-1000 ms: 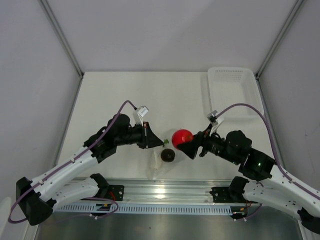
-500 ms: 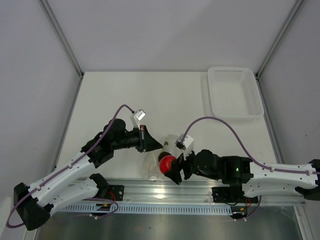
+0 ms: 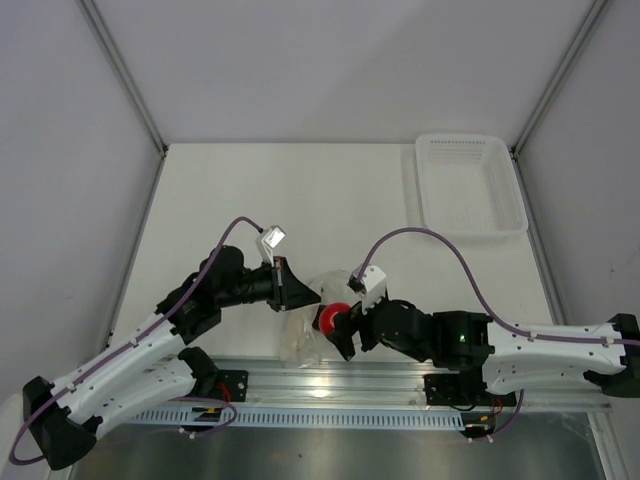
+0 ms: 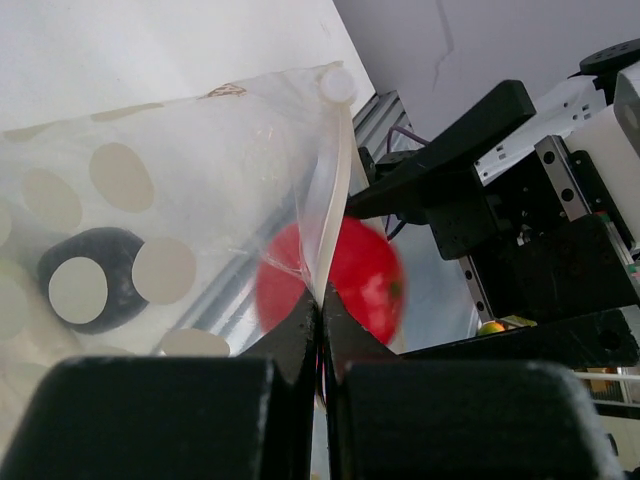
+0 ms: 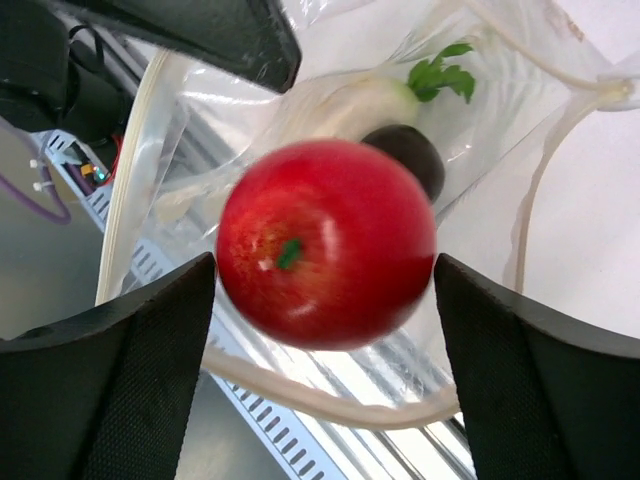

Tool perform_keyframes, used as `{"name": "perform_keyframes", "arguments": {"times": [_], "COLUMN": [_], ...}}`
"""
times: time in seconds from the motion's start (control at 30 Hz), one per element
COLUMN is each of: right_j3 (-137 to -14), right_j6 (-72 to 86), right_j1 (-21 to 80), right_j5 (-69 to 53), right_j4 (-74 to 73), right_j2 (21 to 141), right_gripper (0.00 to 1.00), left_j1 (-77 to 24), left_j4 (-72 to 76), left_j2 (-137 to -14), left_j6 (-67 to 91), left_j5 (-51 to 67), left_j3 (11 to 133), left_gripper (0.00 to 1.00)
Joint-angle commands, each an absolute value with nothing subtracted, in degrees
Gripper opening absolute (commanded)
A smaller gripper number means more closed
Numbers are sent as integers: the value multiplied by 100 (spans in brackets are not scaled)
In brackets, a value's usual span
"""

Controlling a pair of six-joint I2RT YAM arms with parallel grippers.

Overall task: Place the food in the zip-top bag and seal the zipper
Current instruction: Place the fake fruit in the zipper food storage bag, then adjust the zipper food storage bag at the center of the board.

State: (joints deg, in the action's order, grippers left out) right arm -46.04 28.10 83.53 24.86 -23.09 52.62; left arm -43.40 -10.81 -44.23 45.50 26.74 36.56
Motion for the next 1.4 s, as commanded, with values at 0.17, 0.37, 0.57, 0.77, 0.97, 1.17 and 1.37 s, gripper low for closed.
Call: {"name": "perform_keyframes", "arguments": {"times": [0.17, 0.37, 0.57, 0.77, 0.97, 1.17, 1.37], "right_j3": [-5457, -5862, -5722, -5081, -4685, -4562, -4447], "right_j6": [2839, 2935, 3243, 3621, 3814, 3920, 3964], "right_j1": [8376, 8376, 8358, 8279, 8271, 8271, 8271], "right_j5": [2892, 3198, 3462, 3165, 2663, 2400, 2356], "right_j4": [-2399, -2961, -3620, -3692, -3366, -3085, -2804], "right_j2": [5695, 5354, 4529, 3850, 3937, 4447, 4518], "right_gripper": [92, 91, 82, 65, 59, 57, 52], "left_j1": [-4377, -4377, -4377, -4377, -4386, -4421, -4535], "left_j4": [-1090, -1178, -1230, -1248, -1336, -1371, -1362], "left_j2": [-4017, -4017, -4043, -4087, -4113, -4025, -4052], "left_j6": [4597, 4518, 4447, 4377, 4333, 4359, 4386], "left_j5": [2698, 2672, 2663, 2698, 2725, 2716, 2716], "left_j3": [3560, 3568, 3595, 3647, 3735, 3700, 3753], "left_gripper": [1, 1, 1, 1, 1, 0, 0]}}
